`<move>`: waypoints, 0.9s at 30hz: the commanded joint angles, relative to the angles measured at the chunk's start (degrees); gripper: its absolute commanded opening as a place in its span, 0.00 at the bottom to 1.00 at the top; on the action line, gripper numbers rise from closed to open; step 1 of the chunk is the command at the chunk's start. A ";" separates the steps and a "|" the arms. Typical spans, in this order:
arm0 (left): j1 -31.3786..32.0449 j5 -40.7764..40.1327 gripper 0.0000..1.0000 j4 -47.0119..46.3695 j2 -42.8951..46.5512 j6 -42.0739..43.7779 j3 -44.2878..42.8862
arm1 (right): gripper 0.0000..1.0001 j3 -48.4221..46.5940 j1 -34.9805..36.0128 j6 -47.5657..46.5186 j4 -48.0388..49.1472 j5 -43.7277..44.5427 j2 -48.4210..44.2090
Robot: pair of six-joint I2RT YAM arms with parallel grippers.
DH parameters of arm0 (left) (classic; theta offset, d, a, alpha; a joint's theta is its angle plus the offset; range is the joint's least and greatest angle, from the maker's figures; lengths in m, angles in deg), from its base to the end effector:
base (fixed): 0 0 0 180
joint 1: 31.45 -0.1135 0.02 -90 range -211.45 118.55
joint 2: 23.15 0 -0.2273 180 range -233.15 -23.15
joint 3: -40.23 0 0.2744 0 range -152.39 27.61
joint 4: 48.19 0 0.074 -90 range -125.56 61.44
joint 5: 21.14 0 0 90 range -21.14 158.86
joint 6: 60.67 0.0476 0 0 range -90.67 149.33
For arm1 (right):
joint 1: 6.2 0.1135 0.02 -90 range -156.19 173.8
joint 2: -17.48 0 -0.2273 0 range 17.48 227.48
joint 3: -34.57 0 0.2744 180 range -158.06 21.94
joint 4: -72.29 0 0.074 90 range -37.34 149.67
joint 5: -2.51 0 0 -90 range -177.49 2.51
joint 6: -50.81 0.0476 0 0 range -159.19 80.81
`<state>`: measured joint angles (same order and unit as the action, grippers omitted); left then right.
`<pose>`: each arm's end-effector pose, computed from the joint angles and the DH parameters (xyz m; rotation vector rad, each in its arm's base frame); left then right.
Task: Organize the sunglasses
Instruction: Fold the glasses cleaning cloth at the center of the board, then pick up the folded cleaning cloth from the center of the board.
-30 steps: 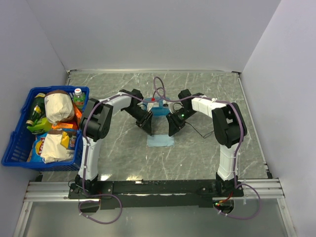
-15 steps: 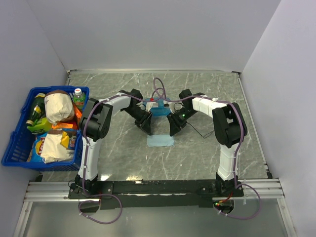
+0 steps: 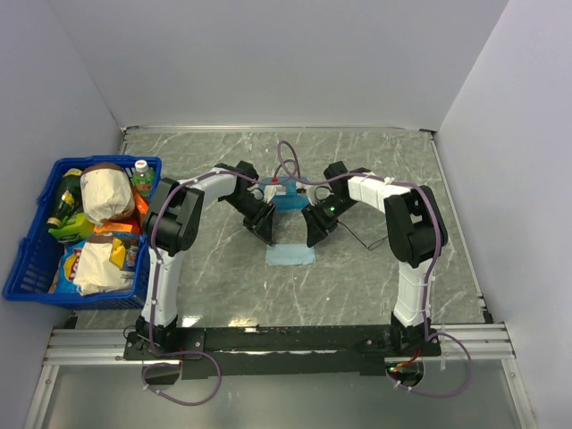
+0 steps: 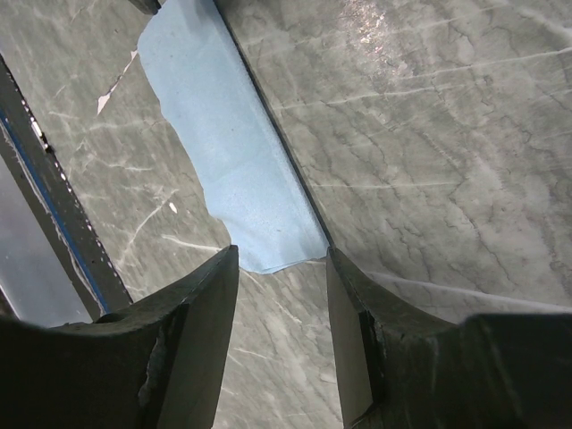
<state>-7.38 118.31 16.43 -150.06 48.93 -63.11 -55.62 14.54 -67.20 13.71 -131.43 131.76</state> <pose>0.3608 -0.2008 0.0806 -1.0791 -2.6375 1.3130 0.3416 0.1647 0.1013 -1.2056 2.4877 1.1014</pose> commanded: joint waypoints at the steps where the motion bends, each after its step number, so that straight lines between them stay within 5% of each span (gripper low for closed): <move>1: 0.18 -1.19 0.40 -1.19 2.37 -1.05 0.63 | 0.52 -0.58 0.01 -0.91 -0.01 0.17 0.33; 13: 0.18 -5.94 0.41 -6.02 4.92 -4.30 2.47 | 0.53 -0.49 0.19 -0.55 0.51 0.97 0.59; 27: 2.64 -5.68 0.36 -0.22 2.81 0.18 0.98 | 0.53 -0.75 0.19 -0.82 -0.10 0.44 0.51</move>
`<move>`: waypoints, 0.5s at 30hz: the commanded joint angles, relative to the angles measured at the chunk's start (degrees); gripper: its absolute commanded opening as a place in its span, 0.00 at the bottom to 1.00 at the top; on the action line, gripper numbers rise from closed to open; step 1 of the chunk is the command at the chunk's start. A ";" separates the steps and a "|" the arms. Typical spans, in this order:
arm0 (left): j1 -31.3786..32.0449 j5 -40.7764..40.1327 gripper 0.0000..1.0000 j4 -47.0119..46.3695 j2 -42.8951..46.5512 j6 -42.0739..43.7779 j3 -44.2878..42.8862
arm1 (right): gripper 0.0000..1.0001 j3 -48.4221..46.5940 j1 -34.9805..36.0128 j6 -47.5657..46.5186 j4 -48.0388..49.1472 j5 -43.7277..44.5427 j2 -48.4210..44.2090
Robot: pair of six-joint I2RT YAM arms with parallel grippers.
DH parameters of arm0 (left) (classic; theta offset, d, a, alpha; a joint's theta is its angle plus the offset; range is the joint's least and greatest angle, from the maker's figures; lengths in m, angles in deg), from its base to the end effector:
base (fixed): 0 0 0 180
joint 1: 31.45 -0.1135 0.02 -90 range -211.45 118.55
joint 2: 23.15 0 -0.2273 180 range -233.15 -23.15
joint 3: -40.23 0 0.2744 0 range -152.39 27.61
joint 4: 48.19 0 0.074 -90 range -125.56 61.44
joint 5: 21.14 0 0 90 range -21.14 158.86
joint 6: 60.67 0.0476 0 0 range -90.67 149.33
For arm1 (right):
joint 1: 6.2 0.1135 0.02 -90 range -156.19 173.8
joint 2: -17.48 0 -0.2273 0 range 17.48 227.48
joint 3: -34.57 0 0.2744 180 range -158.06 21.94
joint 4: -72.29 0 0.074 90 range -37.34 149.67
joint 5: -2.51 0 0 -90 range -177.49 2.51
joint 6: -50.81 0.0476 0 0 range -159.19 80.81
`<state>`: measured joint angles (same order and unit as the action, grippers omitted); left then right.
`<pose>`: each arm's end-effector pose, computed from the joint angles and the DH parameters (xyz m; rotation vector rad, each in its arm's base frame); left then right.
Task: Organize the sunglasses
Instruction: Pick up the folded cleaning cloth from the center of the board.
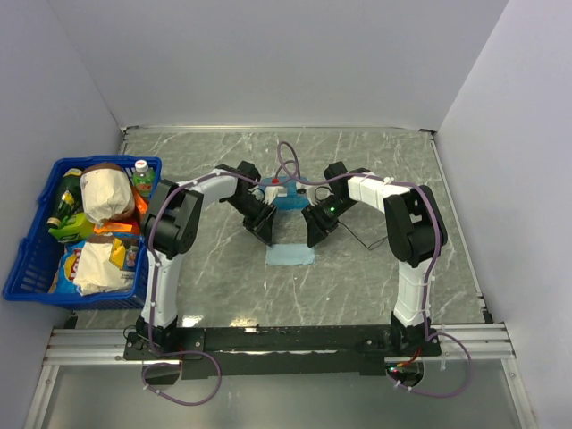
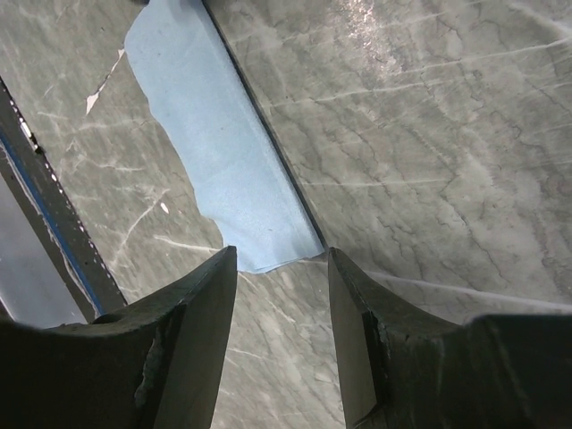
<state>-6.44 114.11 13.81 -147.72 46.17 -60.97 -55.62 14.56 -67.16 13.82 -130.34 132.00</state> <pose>0.3568 -0.2038 0.0847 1.0737 2.6723 -1.2053 0.3420 0.1643 0.0992 -1.2080 2.5012 1.0765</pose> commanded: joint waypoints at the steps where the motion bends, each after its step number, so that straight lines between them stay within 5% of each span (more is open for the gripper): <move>1: 1.79 -1.75 0.36 2.40 0.21 2.93 -1.16 | 0.53 -0.66 0.25 -1.04 -0.21 -0.57 0.27; 15: 1.62 -2.72 0.24 0.03 -0.41 0.39 -0.81 | 0.50 -0.66 0.25 -0.86 -0.21 -0.57 0.71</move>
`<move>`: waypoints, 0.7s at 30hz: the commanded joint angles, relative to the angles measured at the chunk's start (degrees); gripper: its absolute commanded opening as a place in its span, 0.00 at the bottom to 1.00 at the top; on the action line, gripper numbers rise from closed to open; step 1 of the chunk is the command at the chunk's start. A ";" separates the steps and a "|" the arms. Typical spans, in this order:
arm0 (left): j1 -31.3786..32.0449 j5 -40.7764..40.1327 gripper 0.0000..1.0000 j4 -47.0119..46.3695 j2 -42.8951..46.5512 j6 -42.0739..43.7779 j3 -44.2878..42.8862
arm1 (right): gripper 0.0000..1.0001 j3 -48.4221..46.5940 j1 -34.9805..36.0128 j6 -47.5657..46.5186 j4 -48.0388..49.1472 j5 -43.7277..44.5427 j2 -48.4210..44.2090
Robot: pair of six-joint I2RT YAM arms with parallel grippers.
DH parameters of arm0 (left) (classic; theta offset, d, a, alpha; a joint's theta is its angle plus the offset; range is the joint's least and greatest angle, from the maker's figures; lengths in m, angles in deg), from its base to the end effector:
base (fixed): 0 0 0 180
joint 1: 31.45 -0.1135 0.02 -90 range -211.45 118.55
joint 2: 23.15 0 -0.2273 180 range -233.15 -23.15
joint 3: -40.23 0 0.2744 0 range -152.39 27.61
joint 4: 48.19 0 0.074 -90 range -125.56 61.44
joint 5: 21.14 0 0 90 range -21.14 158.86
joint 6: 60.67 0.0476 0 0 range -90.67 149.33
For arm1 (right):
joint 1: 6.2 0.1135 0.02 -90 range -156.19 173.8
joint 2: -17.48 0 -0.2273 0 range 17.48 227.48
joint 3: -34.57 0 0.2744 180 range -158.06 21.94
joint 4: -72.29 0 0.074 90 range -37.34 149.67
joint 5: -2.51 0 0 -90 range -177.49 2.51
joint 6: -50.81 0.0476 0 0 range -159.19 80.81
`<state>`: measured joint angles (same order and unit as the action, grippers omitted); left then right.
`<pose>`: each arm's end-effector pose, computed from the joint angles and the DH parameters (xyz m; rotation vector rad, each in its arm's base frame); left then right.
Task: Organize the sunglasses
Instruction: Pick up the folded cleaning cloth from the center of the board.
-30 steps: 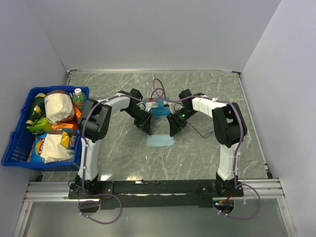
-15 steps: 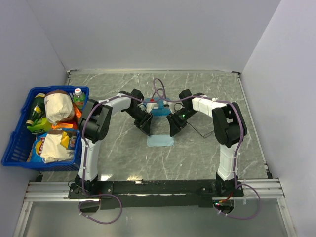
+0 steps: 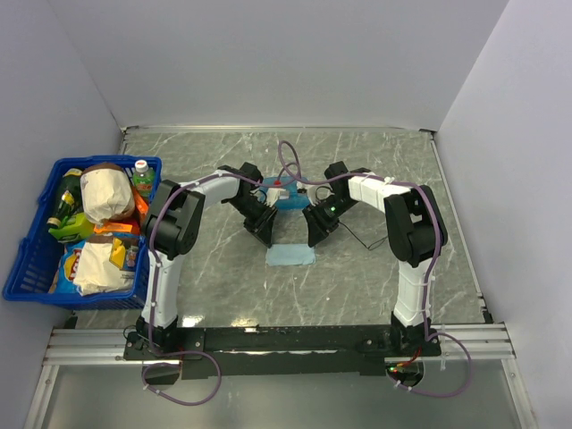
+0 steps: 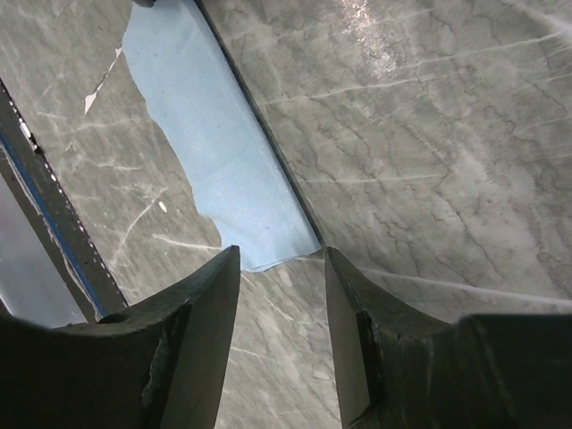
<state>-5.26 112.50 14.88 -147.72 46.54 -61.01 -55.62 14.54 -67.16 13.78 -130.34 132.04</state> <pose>0.3514 -0.2094 0.0838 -1.1119 -2.6949 1.1707 0.3420 0.1641 0.0990 -1.2073 2.5027 1.0770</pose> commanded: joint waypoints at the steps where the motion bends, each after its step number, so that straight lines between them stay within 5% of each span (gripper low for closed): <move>1: 0.35 -1.36 0.22 -1.30 -0.41 -0.25 -0.77 | 0.49 -0.66 0.27 -0.86 -0.08 -0.65 0.66; 13: 0.08 -0.66 0.01 -0.78 -0.76 -0.07 -1.03 | 0.49 -0.40 0.27 -0.33 0.89 -0.92 0.22; 21: 0.08 0.48 0.01 0.10 -1.20 0.28 -1.38 | 0.50 -0.75 0.27 1.86 2.03 1.45 0.31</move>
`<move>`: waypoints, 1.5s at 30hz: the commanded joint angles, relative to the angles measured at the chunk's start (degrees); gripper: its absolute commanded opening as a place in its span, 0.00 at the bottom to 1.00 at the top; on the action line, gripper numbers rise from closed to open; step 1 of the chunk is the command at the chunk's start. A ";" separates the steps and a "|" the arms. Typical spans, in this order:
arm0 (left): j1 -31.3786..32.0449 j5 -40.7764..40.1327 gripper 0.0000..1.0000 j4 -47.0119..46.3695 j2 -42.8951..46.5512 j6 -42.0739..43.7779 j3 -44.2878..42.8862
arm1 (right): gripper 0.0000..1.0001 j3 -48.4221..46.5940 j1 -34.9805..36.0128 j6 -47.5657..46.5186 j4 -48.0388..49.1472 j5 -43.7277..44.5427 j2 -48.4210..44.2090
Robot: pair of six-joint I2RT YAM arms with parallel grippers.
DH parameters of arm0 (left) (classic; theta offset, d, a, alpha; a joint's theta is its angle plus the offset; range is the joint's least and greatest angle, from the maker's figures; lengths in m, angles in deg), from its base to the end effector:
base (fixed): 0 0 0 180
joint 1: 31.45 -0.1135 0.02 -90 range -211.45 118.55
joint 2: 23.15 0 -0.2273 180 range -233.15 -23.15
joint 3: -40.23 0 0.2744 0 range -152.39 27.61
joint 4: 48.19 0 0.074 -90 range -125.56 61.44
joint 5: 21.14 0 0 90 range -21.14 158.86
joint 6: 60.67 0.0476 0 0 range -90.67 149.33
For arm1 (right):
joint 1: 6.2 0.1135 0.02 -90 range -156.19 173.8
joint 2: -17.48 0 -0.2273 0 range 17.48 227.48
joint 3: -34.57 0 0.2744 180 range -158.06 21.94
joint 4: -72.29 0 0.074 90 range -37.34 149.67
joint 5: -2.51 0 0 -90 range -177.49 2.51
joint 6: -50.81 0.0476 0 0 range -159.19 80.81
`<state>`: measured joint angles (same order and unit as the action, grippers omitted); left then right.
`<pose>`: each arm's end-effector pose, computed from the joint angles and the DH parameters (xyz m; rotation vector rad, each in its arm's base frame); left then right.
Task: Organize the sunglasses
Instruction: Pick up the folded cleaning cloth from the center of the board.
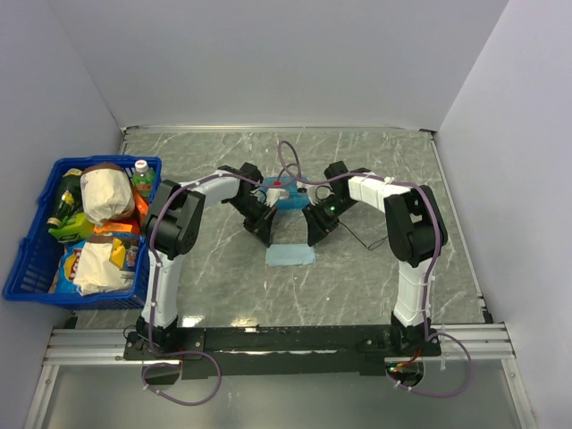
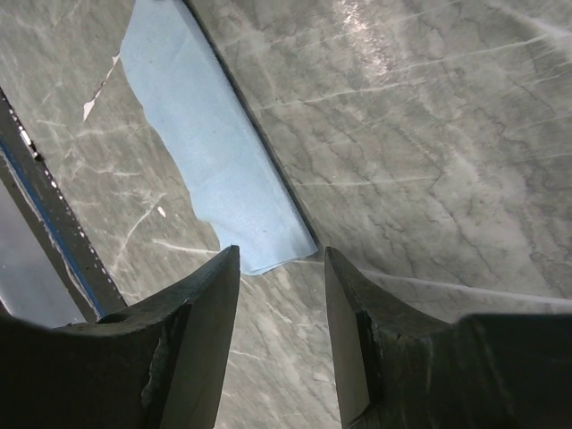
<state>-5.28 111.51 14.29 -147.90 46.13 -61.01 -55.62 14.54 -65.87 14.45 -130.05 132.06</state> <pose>0.3527 -0.2092 0.0821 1.1064 2.7020 -1.1443 0.3432 0.1644 0.0988 -1.1842 2.5137 1.0706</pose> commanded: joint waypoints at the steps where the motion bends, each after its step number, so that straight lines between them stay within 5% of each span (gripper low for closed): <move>1: 0.19 1.55 0.01 0.69 -0.94 0.87 -1.47 | 0.50 -0.75 0.36 0.49 1.44 1.52 0.46; 28: -1.04 1.03 0.01 -1.59 0.38 -1.24 -0.76 | 0.41 -2.24 2.03 0.13 -0.76 3.19 3.01; 45: -1.21 2.08 0.01 0.08 -1.37 -0.98 -1.91 | 0.20 -2.60 2.38 0.48 -0.84 3.63 3.45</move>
<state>-6.46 112.06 14.31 -147.94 44.66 -61.01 -56.76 15.80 -64.34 14.48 -127.08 134.14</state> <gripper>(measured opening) 0.019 0.232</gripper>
